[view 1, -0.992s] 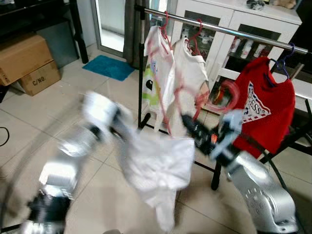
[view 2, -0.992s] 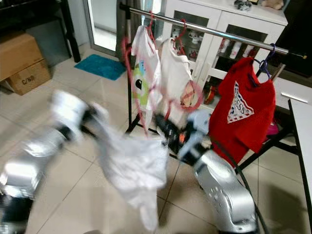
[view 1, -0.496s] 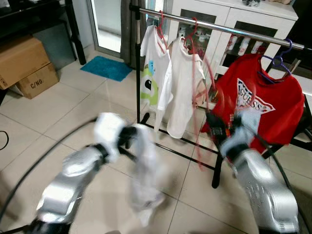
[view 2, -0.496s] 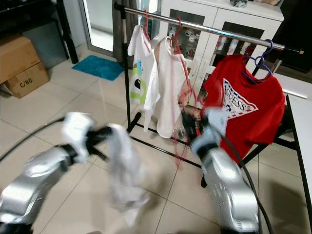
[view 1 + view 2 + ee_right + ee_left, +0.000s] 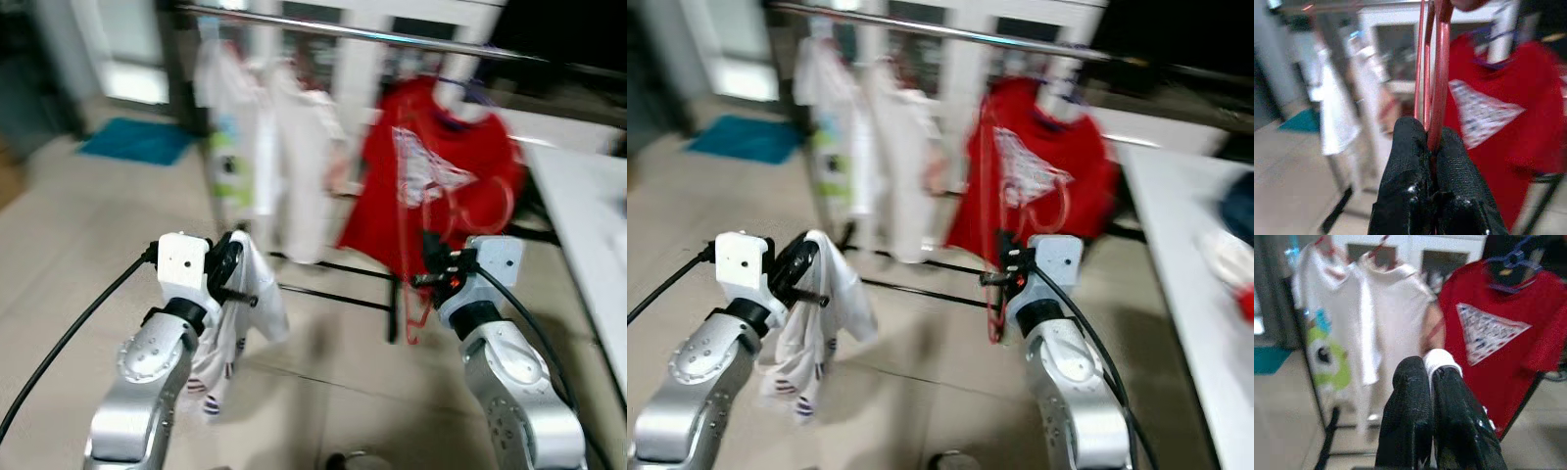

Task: Hang hanger

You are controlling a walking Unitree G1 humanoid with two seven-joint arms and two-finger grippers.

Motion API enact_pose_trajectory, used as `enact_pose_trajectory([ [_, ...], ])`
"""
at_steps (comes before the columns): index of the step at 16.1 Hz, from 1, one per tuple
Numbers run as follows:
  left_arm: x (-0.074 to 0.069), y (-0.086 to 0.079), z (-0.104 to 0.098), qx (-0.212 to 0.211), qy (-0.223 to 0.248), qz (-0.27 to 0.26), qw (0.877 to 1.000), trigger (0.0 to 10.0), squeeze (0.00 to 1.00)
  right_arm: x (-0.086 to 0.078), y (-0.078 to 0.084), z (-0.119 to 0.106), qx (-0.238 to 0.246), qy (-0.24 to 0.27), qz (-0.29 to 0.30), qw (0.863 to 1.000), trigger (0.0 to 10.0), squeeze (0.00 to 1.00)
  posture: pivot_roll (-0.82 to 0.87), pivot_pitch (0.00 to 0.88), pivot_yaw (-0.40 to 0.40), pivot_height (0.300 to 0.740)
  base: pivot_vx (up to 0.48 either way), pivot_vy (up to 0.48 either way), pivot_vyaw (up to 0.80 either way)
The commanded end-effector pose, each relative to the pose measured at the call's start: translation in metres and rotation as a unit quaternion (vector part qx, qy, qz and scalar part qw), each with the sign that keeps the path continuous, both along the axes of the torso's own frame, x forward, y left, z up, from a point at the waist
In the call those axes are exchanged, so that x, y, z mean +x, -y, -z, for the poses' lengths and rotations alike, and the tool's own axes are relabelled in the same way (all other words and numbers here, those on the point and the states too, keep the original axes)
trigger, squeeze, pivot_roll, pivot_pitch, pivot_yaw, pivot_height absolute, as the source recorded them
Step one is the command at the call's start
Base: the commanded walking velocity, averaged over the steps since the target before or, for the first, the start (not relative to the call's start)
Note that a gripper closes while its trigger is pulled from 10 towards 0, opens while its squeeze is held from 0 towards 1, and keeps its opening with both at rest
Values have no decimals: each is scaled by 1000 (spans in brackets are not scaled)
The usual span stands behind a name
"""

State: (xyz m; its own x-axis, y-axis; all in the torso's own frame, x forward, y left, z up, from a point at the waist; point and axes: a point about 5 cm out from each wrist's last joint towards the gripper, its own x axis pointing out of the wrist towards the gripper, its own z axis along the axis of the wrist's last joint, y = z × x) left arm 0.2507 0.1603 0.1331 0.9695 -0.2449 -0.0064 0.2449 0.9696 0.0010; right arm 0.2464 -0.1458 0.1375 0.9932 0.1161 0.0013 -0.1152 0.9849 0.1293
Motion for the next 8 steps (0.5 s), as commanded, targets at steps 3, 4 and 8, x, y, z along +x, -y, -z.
enact_pose_trajectory([
  [3,-5,-4,-10,-2,21,-6,1000,10000,0,-3,-9,-4,-1,26,-13,1000,10000,0,-3,0,-38,740,0,0,-800],
  [4,-6,-4,-9,1,21,-11,1000,10000,0,-5,-12,-3,3,22,-27,999,10000,0,1,0,-38,740,0,0,-800],
  [8,-5,-8,2,18,-42,-62,997,10000,0,-10,-13,4,53,1,-12,998,10000,0,-5,0,-17,740,0,0,-800],
])
